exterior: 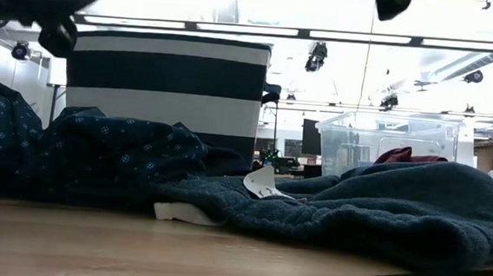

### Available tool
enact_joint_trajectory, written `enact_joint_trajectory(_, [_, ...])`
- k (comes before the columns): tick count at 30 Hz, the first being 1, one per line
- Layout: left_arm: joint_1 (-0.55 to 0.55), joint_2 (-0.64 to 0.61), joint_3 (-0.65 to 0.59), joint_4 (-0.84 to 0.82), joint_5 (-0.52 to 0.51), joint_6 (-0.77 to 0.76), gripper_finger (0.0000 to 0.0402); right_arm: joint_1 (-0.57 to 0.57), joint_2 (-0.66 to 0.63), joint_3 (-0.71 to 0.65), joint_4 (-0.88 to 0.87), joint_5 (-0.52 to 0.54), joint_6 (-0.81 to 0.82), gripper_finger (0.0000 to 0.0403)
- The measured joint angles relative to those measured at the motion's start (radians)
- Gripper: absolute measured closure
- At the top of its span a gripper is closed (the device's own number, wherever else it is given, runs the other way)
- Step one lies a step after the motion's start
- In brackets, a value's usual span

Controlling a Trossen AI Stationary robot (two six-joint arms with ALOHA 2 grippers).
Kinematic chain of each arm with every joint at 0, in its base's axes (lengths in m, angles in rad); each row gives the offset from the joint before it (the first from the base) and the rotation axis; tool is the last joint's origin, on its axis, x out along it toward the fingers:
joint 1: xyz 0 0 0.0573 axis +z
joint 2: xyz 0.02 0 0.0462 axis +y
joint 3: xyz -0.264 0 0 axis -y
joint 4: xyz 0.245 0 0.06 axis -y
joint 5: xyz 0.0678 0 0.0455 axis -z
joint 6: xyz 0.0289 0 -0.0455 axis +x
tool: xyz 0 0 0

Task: Pick & Place Cloths
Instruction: Put the blue polo shirt into the blue laundry organizer

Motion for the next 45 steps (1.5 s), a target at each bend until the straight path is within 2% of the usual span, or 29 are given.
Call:
enact_joint_trajectory(4, [0.0, 0.013, 0.001, 0.171, 0.002, -0.019, 0.0388, -0.001, -0.093, -0.075, 0.011, 0.0, 0.026, 0.0394])
enact_joint_trajectory(7, [0.0, 0.06, 0.029, 0.19, 0.082, -0.027, 0.0387, -0.001, -0.131, -0.116, 0.009, 0.0, 0.046, 0.0394])
enact_joint_trajectory(12, [-0.001, 0.245, 0.117, 0.19, 0.132, -0.032, 0.0384, -0.001, -0.142, -0.154, 0.042, 0.0, 0.047, 0.0394])
enact_joint_trajectory(15, [-0.001, 0.389, 0.193, 0.174, 0.142, -0.032, 0.0366, -0.001, -0.133, -0.157, 0.047, 0.0, 0.047, 0.0394])
enact_joint_trajectory(19, [-0.01, 0.584, 0.348, 0.04, 0.158, -0.056, 0.0324, -0.001, -0.119, -0.157, 0.052, 0.0, 0.048, 0.0394])
enact_joint_trajectory(26, [-0.04, 0.893, 0.65, -0.326, 0.143, -0.088, 0.0236, -0.001, -0.094, -0.157, 0.055, 0.0, 0.05, 0.0394])
enact_joint_trajectory(28, [-0.045, 0.969, 0.704, -0.422, 0.142, -0.106, 0.0211, -0.001, -0.085, -0.157, 0.055, 0.0, 0.05, 0.0394])
enact_joint_trajectory(33, [-0.053, 1.144, 0.792, -0.5, 0.16, -0.154, 0.0161, -0.001, -0.073, -0.157, 0.055, 0.0, 0.05, 0.0394])
enact_joint_trajectory(39, [-0.058, 1.327, 0.846, -0.519, 0.333, -0.158, 0.0146, -0.001, -0.073, -0.158, 0.059, 0.005, 0.05, 0.0394])
enact_joint_trajectory(45, [-0.057, 1.477, 0.916, -0.701, 0.309, -0.176, 0.0147, -0.001, -0.064, -0.158, 0.063, 0.026, 0.05, 0.0394])
